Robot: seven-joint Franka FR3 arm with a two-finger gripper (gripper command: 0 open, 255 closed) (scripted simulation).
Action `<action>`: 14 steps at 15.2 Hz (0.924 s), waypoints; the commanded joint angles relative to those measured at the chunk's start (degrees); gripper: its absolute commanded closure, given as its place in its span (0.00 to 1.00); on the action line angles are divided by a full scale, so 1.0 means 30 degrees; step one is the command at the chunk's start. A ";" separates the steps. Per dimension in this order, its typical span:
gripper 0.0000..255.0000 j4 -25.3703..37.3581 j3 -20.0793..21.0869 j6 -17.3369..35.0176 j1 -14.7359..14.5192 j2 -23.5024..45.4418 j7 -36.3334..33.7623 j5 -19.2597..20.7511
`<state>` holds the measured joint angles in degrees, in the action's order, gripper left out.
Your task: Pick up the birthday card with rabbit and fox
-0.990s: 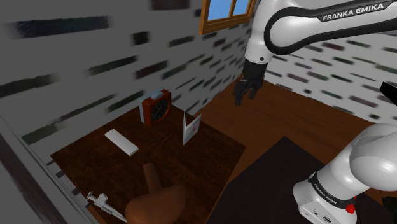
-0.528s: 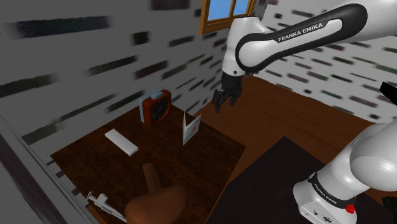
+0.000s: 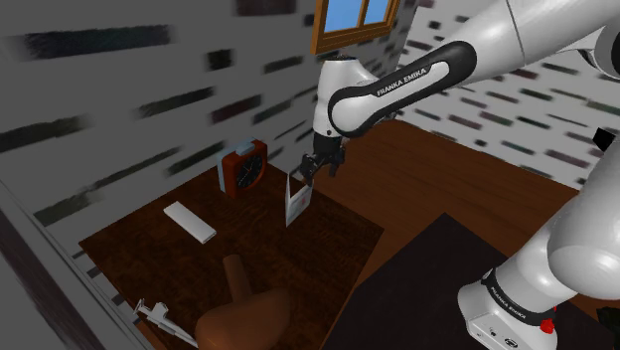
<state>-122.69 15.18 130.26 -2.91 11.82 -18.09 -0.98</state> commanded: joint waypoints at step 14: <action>0.00 0.6557 -0.0946 0.1879 -0.1736 0.8206 -0.2150 0.2205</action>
<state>-102.56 12.64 134.21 -8.23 34.87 -24.65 5.50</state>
